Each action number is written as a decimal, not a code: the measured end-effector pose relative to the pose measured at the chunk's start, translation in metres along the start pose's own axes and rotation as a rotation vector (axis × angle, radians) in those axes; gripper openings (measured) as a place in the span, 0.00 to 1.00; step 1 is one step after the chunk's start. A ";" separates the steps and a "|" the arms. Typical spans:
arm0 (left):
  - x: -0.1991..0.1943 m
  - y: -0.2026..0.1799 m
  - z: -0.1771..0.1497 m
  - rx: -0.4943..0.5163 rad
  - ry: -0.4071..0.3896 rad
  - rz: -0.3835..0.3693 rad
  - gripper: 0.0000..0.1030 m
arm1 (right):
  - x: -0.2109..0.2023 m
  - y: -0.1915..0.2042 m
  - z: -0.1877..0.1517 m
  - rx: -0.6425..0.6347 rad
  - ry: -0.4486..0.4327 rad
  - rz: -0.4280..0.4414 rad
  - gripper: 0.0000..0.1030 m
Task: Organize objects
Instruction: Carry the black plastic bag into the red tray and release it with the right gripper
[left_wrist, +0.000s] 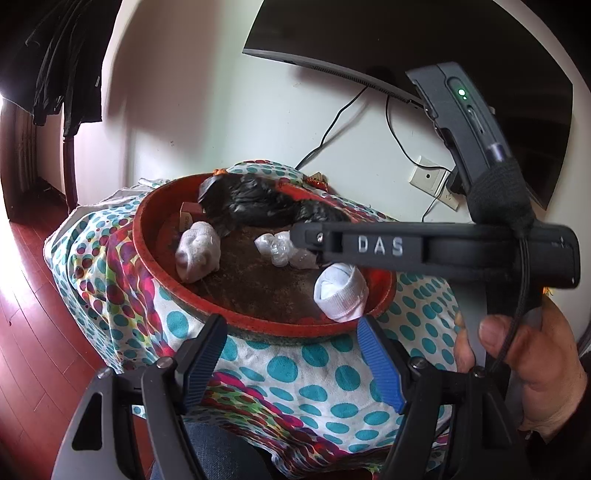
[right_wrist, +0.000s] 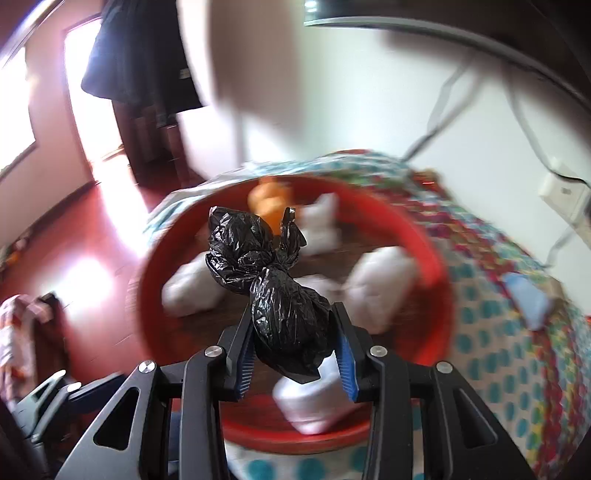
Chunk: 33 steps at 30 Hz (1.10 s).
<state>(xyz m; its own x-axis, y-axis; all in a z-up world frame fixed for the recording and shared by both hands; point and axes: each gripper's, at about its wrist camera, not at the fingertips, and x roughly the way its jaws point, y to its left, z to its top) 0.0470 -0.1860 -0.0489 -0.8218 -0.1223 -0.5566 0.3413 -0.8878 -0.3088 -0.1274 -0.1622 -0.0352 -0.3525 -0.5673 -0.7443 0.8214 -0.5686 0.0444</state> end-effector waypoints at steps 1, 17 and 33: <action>0.001 0.000 0.000 0.001 0.004 -0.001 0.73 | 0.001 0.004 -0.002 -0.024 0.017 0.006 0.36; 0.008 -0.005 -0.005 0.024 0.035 0.006 0.73 | 0.028 0.004 -0.021 -0.094 0.153 0.053 0.46; -0.011 -0.033 -0.003 0.136 -0.060 -0.114 0.73 | -0.107 -0.289 -0.128 0.671 -0.125 -0.621 0.97</action>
<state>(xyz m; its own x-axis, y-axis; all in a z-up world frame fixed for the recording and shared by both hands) 0.0458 -0.1537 -0.0353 -0.8786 -0.0399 -0.4759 0.1828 -0.9487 -0.2578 -0.2694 0.1389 -0.0531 -0.7206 -0.0829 -0.6884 0.0502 -0.9965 0.0674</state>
